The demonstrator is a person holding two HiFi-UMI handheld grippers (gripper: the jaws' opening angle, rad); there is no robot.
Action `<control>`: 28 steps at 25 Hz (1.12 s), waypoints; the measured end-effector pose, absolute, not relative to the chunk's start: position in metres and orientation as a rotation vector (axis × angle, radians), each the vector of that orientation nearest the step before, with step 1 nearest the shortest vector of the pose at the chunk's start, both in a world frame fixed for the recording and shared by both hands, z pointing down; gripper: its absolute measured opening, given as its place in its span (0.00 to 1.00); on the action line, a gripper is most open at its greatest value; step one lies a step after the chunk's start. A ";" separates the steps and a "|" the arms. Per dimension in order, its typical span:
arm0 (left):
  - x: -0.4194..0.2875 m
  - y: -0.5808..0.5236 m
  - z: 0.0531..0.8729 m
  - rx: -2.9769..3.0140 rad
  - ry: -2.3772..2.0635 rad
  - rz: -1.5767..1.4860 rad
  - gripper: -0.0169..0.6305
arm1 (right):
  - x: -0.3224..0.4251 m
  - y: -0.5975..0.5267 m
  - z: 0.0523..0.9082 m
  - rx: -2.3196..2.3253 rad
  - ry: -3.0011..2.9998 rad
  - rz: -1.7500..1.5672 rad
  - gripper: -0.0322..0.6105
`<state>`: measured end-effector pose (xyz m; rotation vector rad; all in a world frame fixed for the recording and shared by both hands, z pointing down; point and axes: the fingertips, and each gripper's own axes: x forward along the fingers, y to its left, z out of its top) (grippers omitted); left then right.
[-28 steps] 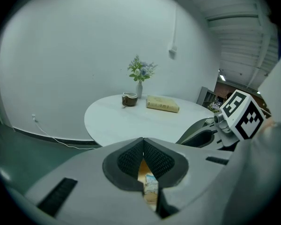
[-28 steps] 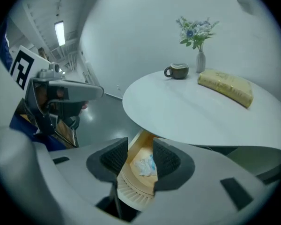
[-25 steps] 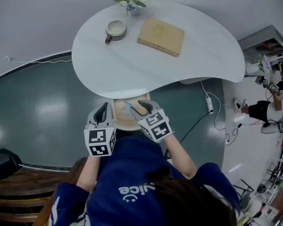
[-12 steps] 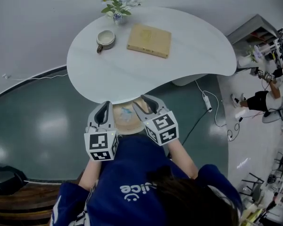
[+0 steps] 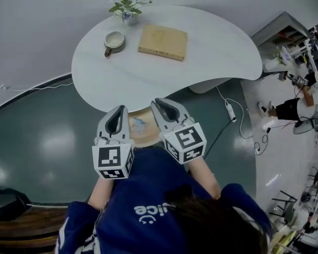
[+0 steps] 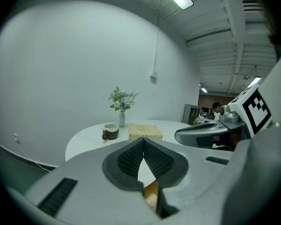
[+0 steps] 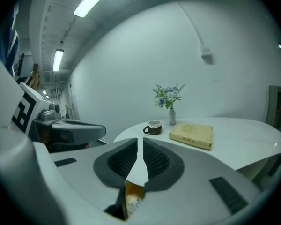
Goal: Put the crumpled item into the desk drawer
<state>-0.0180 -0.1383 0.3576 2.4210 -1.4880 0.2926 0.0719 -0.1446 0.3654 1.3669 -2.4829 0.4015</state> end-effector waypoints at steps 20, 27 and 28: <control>-0.015 -0.133 0.350 2.427 -1.478 0.274 0.03 | 0.067 -0.140 0.349 1.426 -2.520 0.304 0.06; -0.017 -0.127 0.355 2.425 -1.467 0.289 0.03 | 0.065 -0.134 0.356 1.417 -2.513 0.310 0.06; -0.018 -0.127 0.355 2.425 -1.467 0.289 0.03 | 0.064 -0.133 0.357 1.414 -2.512 0.310 0.06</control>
